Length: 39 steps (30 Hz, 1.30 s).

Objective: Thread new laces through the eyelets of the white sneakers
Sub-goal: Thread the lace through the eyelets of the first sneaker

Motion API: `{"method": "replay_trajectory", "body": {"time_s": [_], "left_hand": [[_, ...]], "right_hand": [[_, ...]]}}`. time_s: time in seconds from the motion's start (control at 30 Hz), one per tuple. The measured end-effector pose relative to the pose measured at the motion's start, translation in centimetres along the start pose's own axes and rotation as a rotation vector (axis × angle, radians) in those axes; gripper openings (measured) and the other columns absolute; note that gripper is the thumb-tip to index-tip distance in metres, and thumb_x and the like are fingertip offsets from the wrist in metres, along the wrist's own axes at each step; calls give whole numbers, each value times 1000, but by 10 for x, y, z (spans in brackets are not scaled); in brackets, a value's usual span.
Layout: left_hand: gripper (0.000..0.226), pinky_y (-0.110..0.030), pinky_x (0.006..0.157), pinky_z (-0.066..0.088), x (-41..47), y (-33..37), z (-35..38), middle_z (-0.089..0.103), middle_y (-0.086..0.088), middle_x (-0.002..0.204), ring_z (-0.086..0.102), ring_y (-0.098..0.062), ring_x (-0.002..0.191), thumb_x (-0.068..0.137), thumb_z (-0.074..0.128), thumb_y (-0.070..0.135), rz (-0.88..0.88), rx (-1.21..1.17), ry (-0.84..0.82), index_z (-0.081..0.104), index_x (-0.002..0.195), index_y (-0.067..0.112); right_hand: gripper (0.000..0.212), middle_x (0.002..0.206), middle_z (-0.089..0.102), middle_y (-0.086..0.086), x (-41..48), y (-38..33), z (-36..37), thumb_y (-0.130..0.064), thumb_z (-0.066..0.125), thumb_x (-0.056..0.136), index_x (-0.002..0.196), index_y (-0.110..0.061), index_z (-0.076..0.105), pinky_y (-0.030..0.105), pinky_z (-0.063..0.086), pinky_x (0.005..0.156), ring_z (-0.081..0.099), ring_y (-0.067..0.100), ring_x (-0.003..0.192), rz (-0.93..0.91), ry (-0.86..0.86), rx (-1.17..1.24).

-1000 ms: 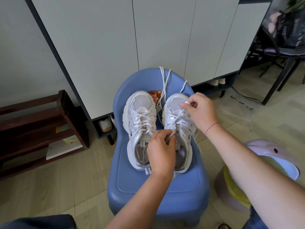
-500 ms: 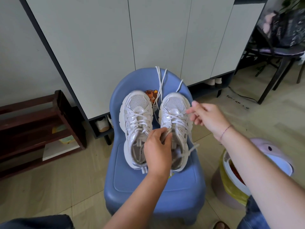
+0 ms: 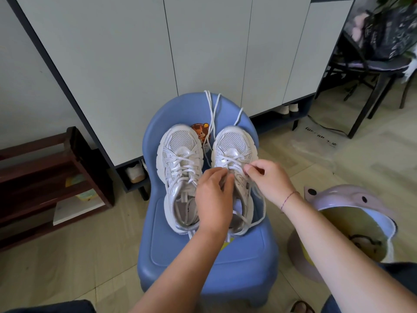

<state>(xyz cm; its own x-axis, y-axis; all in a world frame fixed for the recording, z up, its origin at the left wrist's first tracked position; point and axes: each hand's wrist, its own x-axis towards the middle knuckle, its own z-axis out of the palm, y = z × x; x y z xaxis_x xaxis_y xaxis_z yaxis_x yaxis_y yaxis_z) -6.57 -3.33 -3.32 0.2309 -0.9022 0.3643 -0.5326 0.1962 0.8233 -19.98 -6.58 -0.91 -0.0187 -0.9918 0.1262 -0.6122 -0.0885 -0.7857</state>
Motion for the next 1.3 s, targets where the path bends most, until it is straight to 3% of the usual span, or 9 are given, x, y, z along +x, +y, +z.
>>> {"method": "replay_trajectory", "body": {"time_s": [0.07,0.13,0.33,0.47,0.57,0.7,0.9,1.13,1.3], "left_hand": [[19,-24,87,47,0,1,0,64,5,106,59,-10,98,92,62,21,-13,-15,-9,71,105,11],[18,-19,86,44,0,3,0,62,6,104,58,-9,98,90,64,22,-22,-20,-21,70,104,13],[11,-22,79,45,-1,7,-1,58,10,95,55,-8,91,87,67,29,-66,-25,-42,65,91,18],[14,-17,76,43,0,5,1,55,10,92,53,-7,89,83,72,29,-44,-6,-62,63,83,18],[14,-16,78,43,0,5,3,55,10,93,54,-9,92,82,73,25,-48,4,-54,65,83,15],[14,-2,75,36,0,7,1,60,7,104,56,-8,98,83,73,24,-85,-8,-52,71,87,11],[8,-25,83,49,3,10,1,62,6,107,59,-11,101,83,73,22,-166,-49,-57,70,79,16],[12,-22,82,46,3,11,0,58,9,105,57,-10,101,84,71,21,-158,-56,-75,65,73,21],[9,-19,81,44,2,10,1,58,8,107,57,-10,103,85,70,19,-147,-66,-68,68,76,17]], "right_hand": [[34,49,49,-9,5,-1,-6,-32,53,94,75,-9,69,16,28,44,40,2,43,40,-33,40],[37,45,49,-11,10,-2,-9,-36,54,93,67,-12,68,18,31,49,39,2,44,82,-41,101],[12,72,63,8,18,-2,3,-14,74,78,72,-18,65,31,51,69,54,14,65,22,-1,194],[11,68,61,1,19,1,8,-11,72,79,73,-18,66,28,50,65,51,10,61,-38,45,136],[7,79,60,-4,20,2,12,-17,64,87,79,-17,62,25,46,69,54,10,71,-85,42,-24],[7,91,56,-3,32,-3,3,-21,55,92,87,-17,57,25,40,71,52,13,81,-129,76,-55],[6,77,55,-9,46,-27,-3,-20,58,91,87,-15,59,8,38,60,50,1,69,-129,115,54],[10,81,67,0,8,5,12,-19,73,80,88,-14,70,9,47,65,56,2,69,-15,80,275],[3,76,64,0,19,-1,14,-13,70,82,79,-13,69,8,42,59,52,4,64,-69,99,137]]}}
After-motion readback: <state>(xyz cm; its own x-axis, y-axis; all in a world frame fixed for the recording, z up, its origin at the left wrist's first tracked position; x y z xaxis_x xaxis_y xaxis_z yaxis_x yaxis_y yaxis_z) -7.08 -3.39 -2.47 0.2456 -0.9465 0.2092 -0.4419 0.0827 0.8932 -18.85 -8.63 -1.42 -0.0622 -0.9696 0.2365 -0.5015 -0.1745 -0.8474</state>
